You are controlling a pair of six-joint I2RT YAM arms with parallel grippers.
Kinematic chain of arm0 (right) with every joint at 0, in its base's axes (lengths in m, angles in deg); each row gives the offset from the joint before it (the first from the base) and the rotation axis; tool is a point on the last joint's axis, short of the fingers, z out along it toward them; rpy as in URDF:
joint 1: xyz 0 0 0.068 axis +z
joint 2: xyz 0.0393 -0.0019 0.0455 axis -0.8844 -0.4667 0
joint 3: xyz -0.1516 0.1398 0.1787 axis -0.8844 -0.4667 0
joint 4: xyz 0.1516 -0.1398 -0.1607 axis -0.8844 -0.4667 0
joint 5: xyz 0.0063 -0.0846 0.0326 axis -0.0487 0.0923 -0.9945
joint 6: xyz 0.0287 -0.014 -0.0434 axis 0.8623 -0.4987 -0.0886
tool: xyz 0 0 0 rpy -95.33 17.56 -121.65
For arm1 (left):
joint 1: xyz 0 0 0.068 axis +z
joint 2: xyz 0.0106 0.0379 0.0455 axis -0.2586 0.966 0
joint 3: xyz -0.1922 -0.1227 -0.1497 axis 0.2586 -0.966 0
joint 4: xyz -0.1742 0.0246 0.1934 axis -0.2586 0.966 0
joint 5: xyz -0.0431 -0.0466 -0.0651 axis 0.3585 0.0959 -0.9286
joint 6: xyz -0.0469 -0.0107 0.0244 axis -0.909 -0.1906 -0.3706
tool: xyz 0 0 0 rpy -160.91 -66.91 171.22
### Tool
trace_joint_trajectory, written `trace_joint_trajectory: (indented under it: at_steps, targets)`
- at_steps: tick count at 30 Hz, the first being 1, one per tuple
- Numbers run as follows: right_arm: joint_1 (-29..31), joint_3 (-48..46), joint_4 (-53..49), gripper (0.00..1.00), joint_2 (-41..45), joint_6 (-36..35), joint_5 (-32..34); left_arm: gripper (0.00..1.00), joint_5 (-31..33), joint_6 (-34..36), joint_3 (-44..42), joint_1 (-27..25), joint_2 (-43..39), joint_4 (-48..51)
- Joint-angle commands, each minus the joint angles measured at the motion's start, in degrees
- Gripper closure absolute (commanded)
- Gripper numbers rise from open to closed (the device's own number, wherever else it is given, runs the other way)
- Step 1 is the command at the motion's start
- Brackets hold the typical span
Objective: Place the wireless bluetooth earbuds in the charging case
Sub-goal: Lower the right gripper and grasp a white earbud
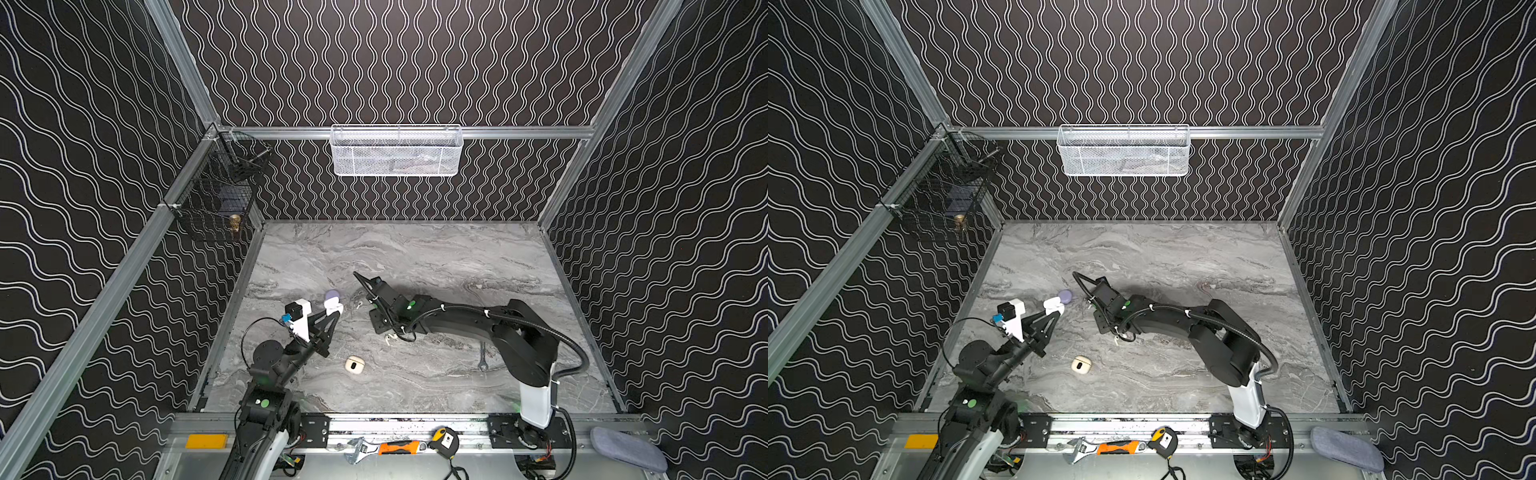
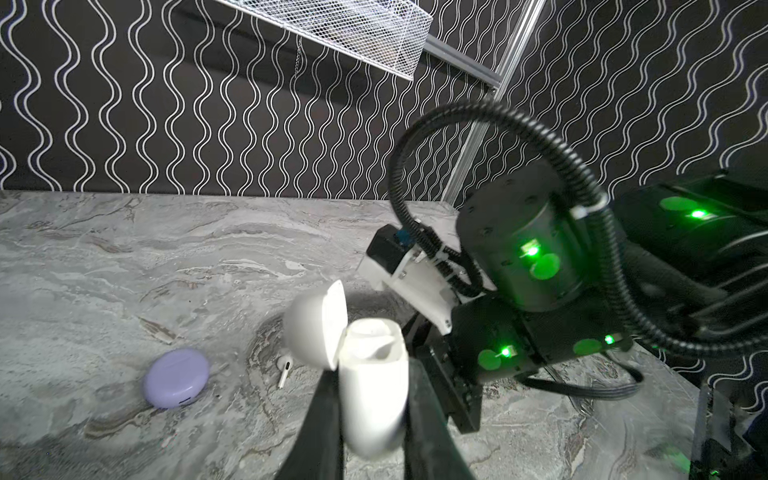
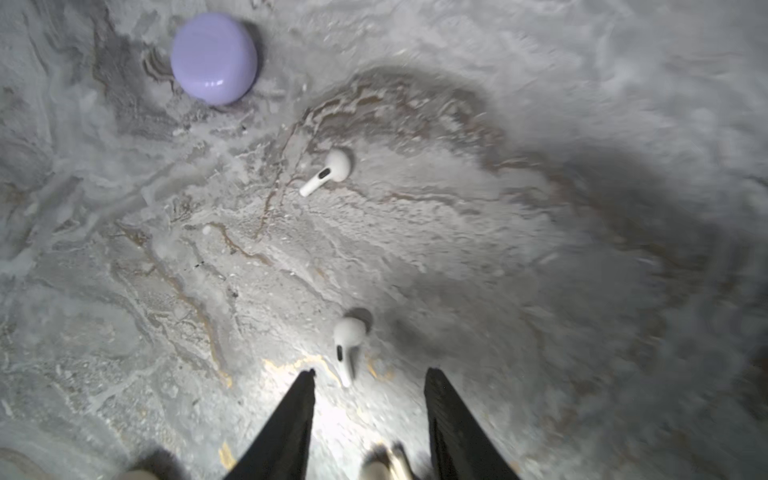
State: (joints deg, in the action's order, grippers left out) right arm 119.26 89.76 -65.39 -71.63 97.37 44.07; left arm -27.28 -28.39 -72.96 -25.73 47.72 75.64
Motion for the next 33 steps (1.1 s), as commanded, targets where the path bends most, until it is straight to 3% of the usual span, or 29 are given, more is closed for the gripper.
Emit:
trace_joint_trajectory:
  at_steps: [1,14,33]
  targets:
    - [0.38,2.92,-4.11,0.5,-2.56,-0.72,-0.26,1.0,-1.61,0.5,-0.01,0.08,-1.19,-2.24]
    - [0.58,8.42,-8.39,0.52,-8.72,-1.04,1.02,1.0,1.28,1.25,0.59,0.07,-6.87,2.18]
    - [0.66,8.47,-8.3,0.74,-9.69,-0.55,0.51,1.0,1.51,1.26,0.64,0.02,-8.64,3.8]
